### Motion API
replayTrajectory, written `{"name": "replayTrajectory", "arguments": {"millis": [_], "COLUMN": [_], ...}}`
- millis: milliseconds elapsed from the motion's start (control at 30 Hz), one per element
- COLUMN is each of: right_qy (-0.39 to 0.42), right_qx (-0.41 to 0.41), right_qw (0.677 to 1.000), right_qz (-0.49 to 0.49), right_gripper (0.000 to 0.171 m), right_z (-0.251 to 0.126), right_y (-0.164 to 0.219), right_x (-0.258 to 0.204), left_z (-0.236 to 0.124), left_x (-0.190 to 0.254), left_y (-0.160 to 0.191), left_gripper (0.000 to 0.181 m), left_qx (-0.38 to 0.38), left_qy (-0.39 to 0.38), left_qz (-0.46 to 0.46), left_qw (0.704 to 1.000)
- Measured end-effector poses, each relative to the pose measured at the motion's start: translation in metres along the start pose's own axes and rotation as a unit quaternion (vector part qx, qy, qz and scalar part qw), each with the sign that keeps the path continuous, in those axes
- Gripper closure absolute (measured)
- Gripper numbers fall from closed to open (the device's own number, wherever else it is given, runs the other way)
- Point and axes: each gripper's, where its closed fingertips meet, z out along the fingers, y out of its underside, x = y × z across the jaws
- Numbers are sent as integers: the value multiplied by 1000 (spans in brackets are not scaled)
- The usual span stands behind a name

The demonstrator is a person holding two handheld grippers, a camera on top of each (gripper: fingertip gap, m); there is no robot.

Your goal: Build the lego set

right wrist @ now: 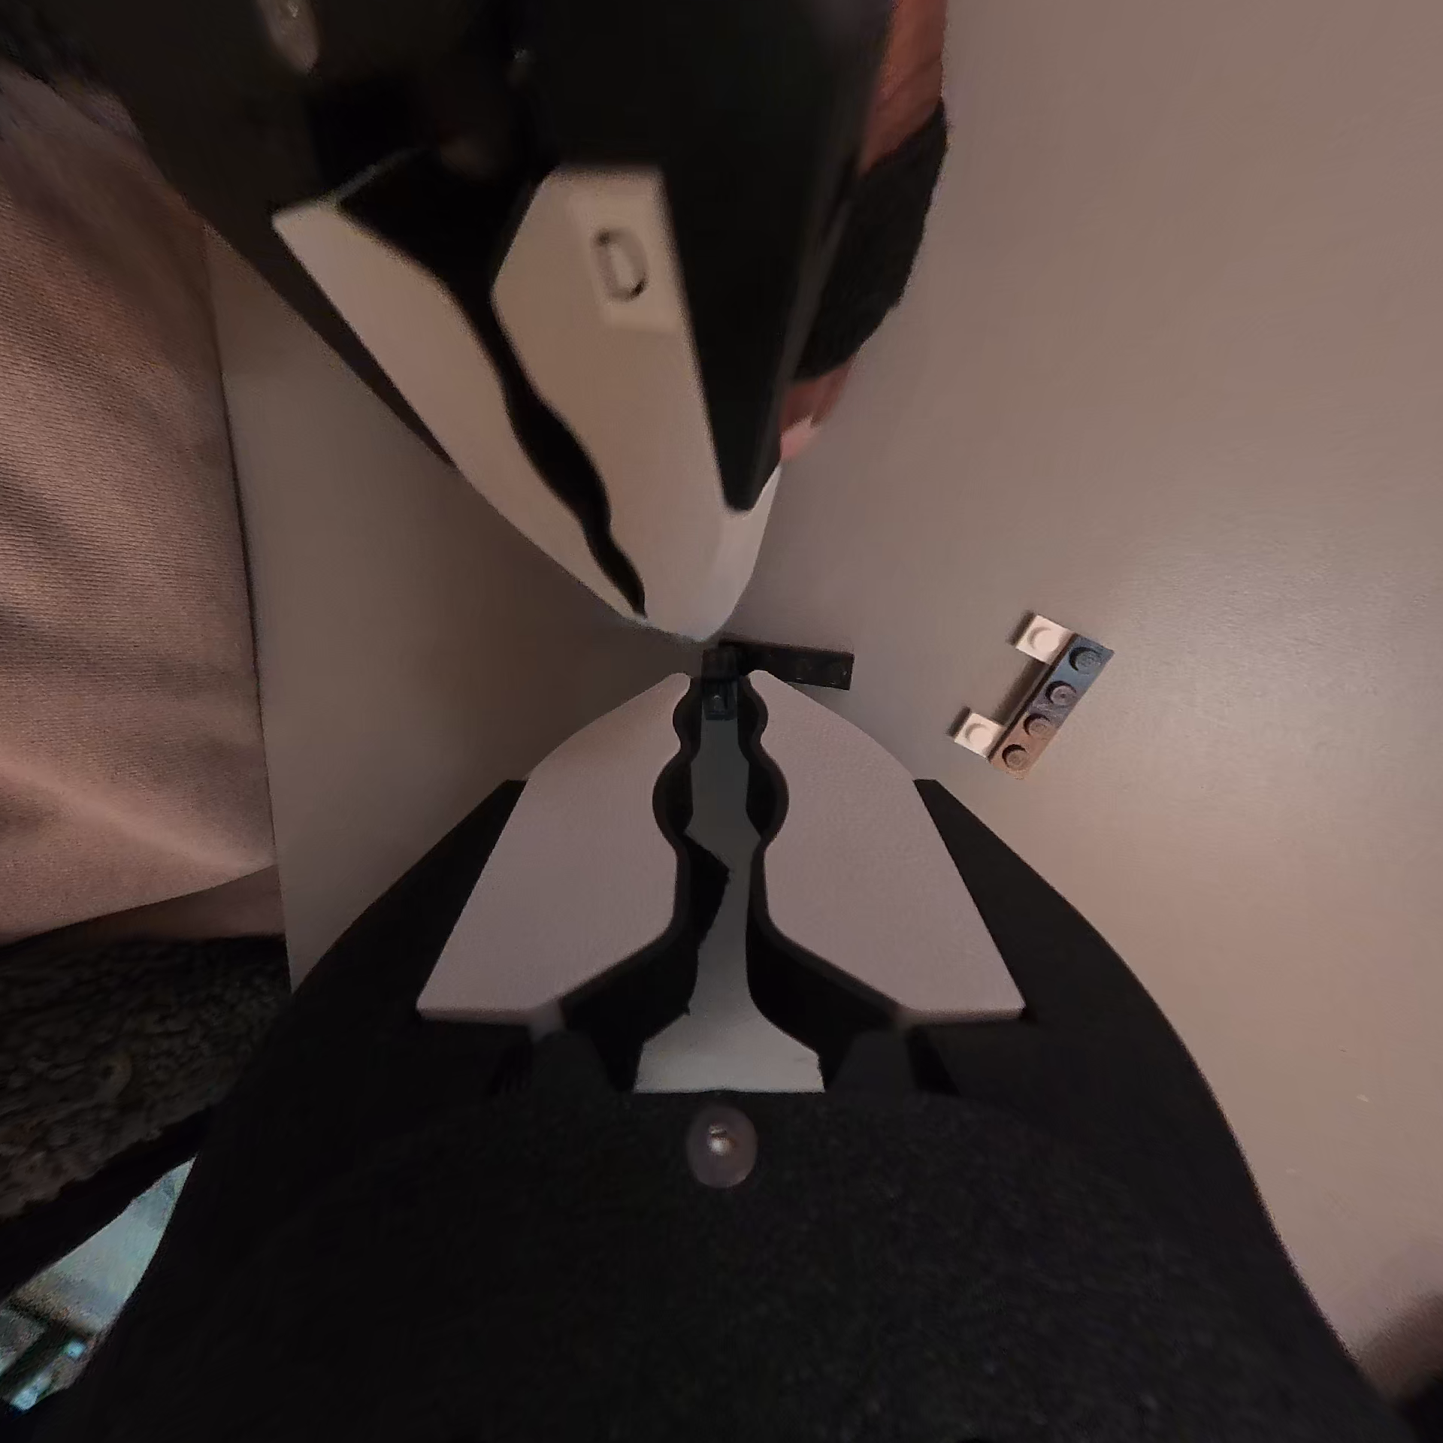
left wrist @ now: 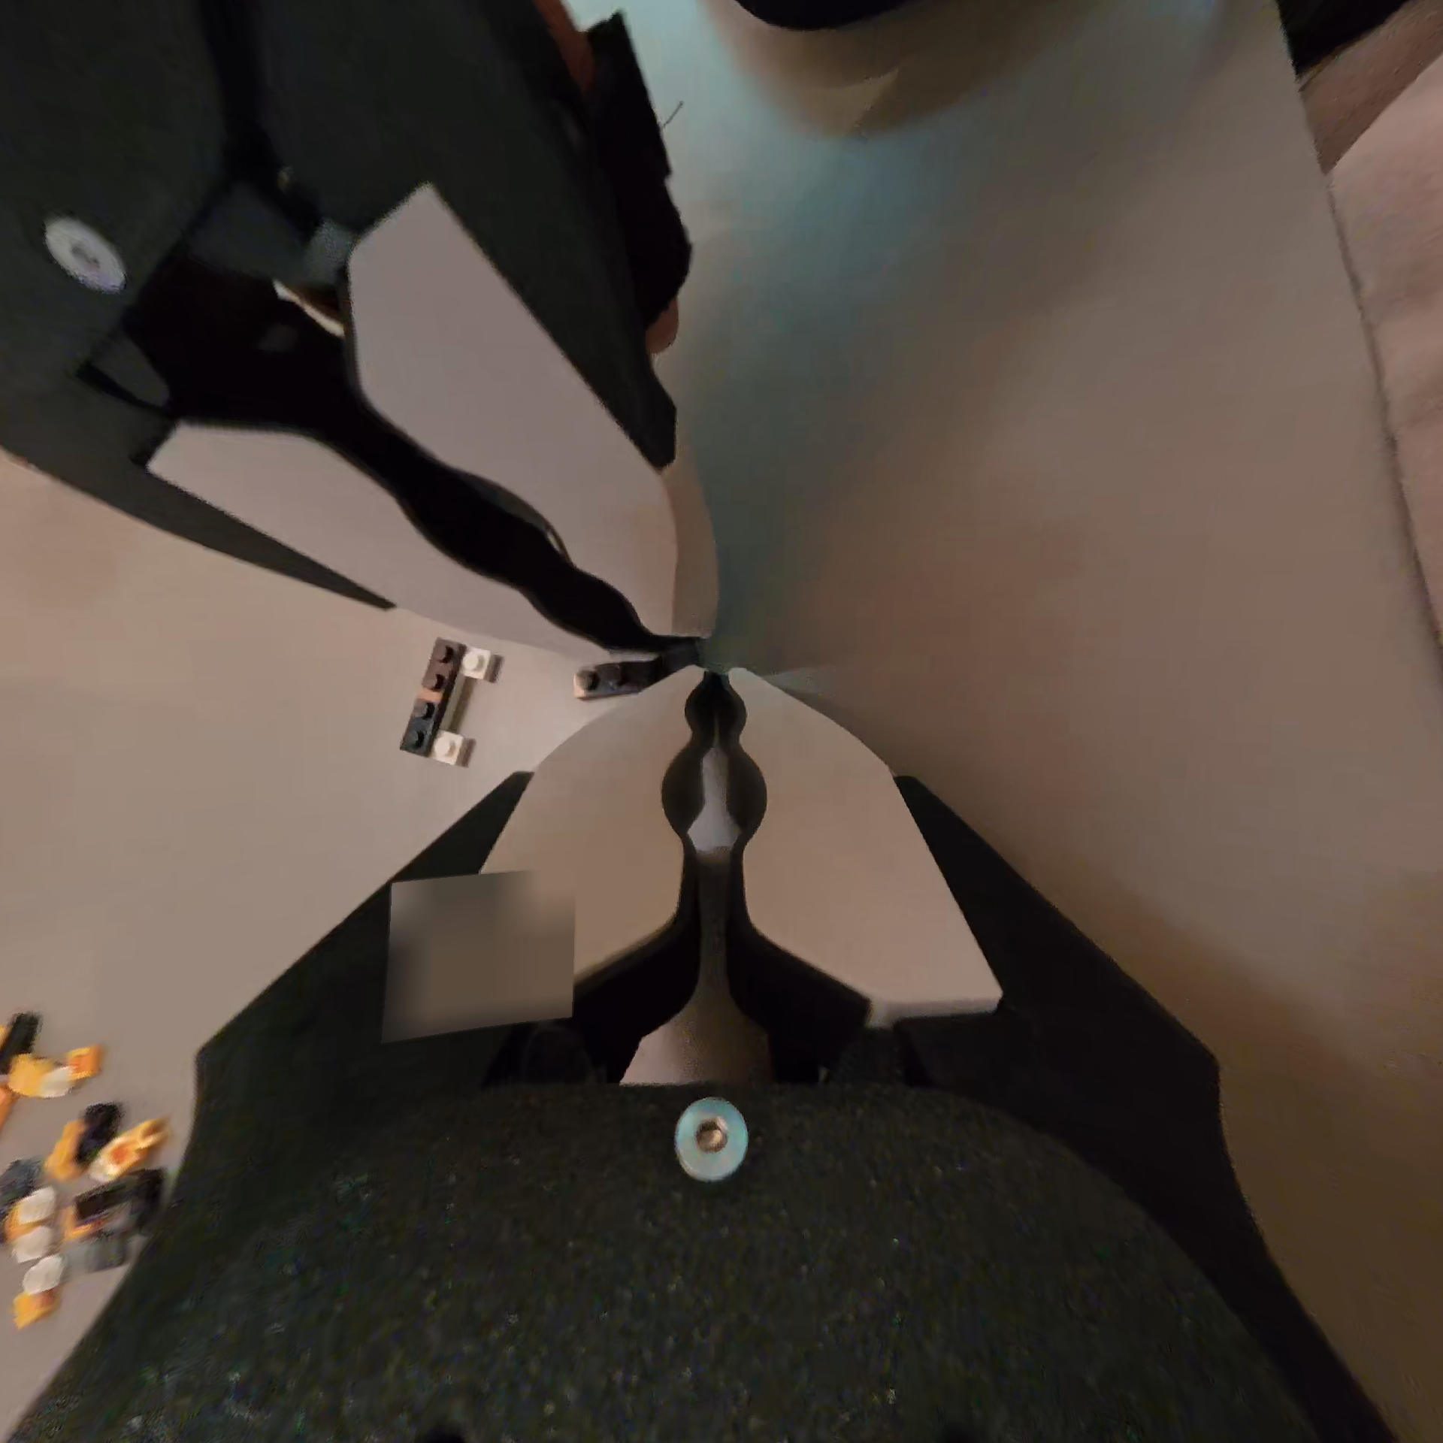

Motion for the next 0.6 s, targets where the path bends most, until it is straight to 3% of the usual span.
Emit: {"name": "replayTrajectory", "arguments": {"millis": [267,467,600], "right_qy": [8,10,43], "right_qx": [42,57,82], "right_qw": [999,998,994], "right_qz": [0,7,-64], "right_gripper": [159,159,150], "right_z": [-7,-7,-11], "right_y": [1,2,7], "right_x": [0,2,1], "left_z": [-9,-6,-6], "left_x": [-7,-7,-8], "left_y": [-5,0,0], "left_gripper": [180,175,174], "left_qx": [40,25,25], "left_qy": [20,14,8], "left_qz": [-59,-53,-51], "left_qw": [997,998,998]}}
